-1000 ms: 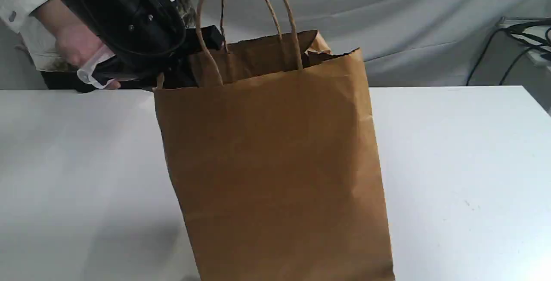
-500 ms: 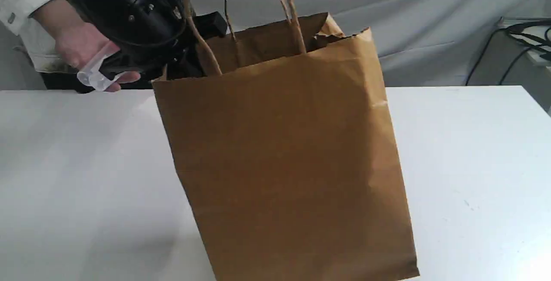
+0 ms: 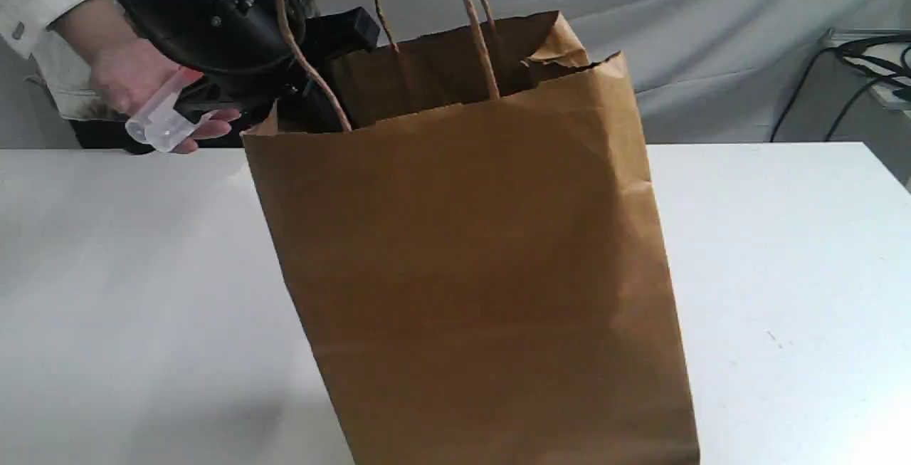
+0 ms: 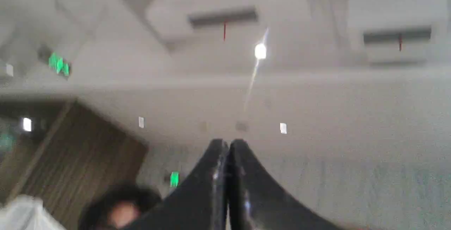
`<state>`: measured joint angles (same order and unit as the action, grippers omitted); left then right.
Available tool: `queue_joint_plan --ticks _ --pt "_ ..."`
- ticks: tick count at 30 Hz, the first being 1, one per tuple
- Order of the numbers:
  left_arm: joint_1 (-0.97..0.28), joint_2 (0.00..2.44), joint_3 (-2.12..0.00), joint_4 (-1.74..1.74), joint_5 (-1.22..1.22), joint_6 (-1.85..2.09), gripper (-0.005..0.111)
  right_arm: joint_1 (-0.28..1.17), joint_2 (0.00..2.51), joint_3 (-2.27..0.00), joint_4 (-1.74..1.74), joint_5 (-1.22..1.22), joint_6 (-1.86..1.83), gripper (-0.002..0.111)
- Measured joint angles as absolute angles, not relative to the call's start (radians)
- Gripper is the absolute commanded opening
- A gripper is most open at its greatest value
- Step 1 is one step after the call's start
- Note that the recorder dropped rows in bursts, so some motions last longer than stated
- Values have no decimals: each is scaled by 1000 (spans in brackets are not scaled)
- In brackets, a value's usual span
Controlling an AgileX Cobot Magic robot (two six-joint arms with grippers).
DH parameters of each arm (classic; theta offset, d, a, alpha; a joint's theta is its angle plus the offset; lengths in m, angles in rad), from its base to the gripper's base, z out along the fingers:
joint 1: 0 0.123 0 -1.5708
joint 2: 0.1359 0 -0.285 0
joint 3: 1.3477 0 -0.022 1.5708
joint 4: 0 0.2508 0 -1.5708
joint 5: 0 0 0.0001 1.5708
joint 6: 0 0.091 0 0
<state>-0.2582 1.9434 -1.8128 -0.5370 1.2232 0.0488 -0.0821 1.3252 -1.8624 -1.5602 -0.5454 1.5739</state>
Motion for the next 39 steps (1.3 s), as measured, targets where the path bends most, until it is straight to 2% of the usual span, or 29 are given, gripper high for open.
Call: queue_joint_plan --ticks 5,10,13,20,23,27,30,36,39 --pt "-258 1929 -1813 -548 1223 52 0 -51 1342 -1589 -1716 -534 1437 0" --pt "-258 1920 -1813 -550 1223 55 0 100 1352 -1321 -1755 -46 894 0" --pt "-258 1920 -1813 -550 1223 56 0 167 1356 -1263 -1670 69 815 0" --pt "-258 1920 -1813 -552 1223 60 0 230 1358 -1248 -1033 138 634 0" --pt "-258 1920 -1813 -552 1223 61 0 230 1358 -1263 -596 259 317 0" --pt "-258 1920 -1813 -552 1223 72 0 228 1358 -1299 161 486 -416 0" --pt "-258 1920 -1813 -554 1223 79 0 230 1362 -1322 506 634 -756 0" --pt "-274 1920 -1813 -528 1225 85 0 230 1394 -1396 741 889 -938 1" --pt "-302 1920 -1813 -459 1225 85 0 230 1396 -1414 804 969 -950 14"
